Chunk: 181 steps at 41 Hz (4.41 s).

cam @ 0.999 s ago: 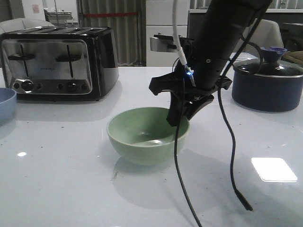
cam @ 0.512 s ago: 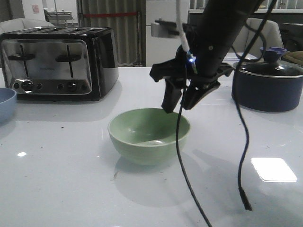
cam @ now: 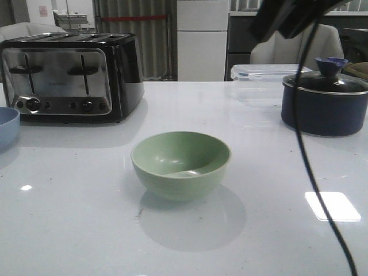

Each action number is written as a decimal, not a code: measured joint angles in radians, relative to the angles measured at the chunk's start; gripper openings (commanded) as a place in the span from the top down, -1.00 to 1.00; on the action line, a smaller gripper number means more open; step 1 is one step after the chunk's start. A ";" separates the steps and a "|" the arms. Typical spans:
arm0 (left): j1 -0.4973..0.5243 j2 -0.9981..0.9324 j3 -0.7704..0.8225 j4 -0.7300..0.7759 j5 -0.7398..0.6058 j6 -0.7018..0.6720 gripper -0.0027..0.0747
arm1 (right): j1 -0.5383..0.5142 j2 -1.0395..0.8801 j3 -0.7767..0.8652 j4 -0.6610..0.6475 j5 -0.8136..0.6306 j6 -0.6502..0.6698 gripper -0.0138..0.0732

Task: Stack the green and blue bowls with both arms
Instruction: 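Slide the green bowl with the right gripper to the table center, release, then lower the left gripper and grasp the rim of the light blue bowl, then lift the blue bowl with the left gripper and carry it over the green bowl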

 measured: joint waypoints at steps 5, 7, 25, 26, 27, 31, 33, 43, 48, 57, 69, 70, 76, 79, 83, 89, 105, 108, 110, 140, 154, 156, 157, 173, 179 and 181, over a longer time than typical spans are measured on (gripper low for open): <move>0.000 0.000 0.000 0.000 0.000 0.000 -0.53 | 0.000 -0.160 0.120 0.000 -0.002 0.000 -0.24; 0.000 0.000 0.000 0.000 0.000 0.000 -0.53 | 0.000 -0.228 0.166 0.000 -0.002 -0.002 -0.24; 0.000 0.019 -0.017 0.008 0.032 0.017 -0.53 | 0.000 -0.594 0.437 0.000 0.011 -0.002 -0.24; 0.000 0.028 -0.025 0.010 0.042 0.017 -0.53 | 0.000 -0.602 0.438 0.000 0.011 -0.002 -0.24; 0.000 0.042 -0.039 0.013 0.056 0.018 -0.53 | 0.000 -0.603 0.439 0.000 0.011 -0.002 -0.24; 0.000 0.115 -0.099 0.020 0.106 0.024 -0.53 | 0.000 -0.610 0.439 0.000 0.004 -0.002 -0.24; 0.000 0.162 -0.125 0.021 0.126 0.024 -0.53 | 0.000 -0.610 0.439 0.000 0.002 -0.004 -0.24; 0.000 0.442 -0.247 0.022 0.161 0.026 -0.53 | 0.000 -0.610 0.439 0.000 0.000 -0.004 -0.24; 0.000 0.590 -0.309 0.030 0.161 0.026 -0.53 | 0.000 -0.610 0.439 0.000 0.000 -0.004 -0.24; 0.035 0.826 -0.436 0.045 0.153 0.026 -0.53 | 0.000 -0.610 0.439 0.000 0.000 -0.004 -0.24; 0.184 1.106 -0.658 0.051 0.144 0.026 -0.53 | 0.000 -0.610 0.439 0.000 0.000 -0.006 -0.24; 0.197 1.125 -0.676 0.051 0.145 0.026 -0.53 | 0.000 -0.610 0.439 0.000 0.000 -0.006 -0.24; 0.248 1.249 -0.789 0.051 0.142 0.026 -0.53 | 0.000 -0.610 0.439 0.000 0.000 -0.006 -0.24; 0.265 1.306 -0.840 0.051 0.140 0.026 -0.53 | 0.000 -0.610 0.439 0.000 0.000 -0.006 -0.24; 0.282 1.367 -0.895 0.051 0.133 0.026 -0.53 | 0.000 -0.610 0.439 0.000 0.000 -0.006 -0.24; 0.285 1.447 -0.962 0.051 0.125 0.026 -0.52 | 0.000 -0.610 0.439 0.000 0.000 -0.006 -0.24; 0.285 1.557 -0.997 0.051 0.064 0.026 -0.52 | 0.000 -0.610 0.439 0.000 0.000 -0.006 -0.24; 0.285 1.570 -0.998 0.051 0.064 0.026 -0.52 | 0.000 -0.610 0.439 0.000 0.000 -0.006 -0.24; 0.285 1.577 -0.998 0.051 0.064 0.026 -0.51 | 0.000 -0.610 0.439 0.000 0.000 -0.006 -0.24; 0.285 1.558 -1.006 0.035 0.120 0.027 0.68 | 0.000 -0.610 0.439 0.000 0.000 -0.006 -0.24; 0.286 1.408 -1.006 -0.059 0.200 0.104 0.68 | 0.000 -0.610 0.439 0.000 0.000 -0.006 -0.24; 0.286 1.379 -1.006 -0.102 0.214 0.137 0.68 | 0.000 -0.610 0.439 0.000 0.000 -0.006 -0.24; 0.286 1.359 -1.006 -0.134 0.222 0.153 0.68 | 0.000 -0.610 0.439 0.000 0.000 -0.006 -0.24; 0.180 1.169 -1.006 -0.375 0.392 0.362 0.68 | 0.000 -0.610 0.439 0.000 0.000 -0.006 -0.24; 0.053 1.168 -1.006 -0.377 0.409 0.368 0.68 | 0.000 -0.610 0.439 0.000 0.000 -0.006 -0.24; 0.008 1.168 -1.006 -0.377 0.404 0.368 0.68 | 0.000 -0.610 0.439 0.000 0.000 -0.006 -0.24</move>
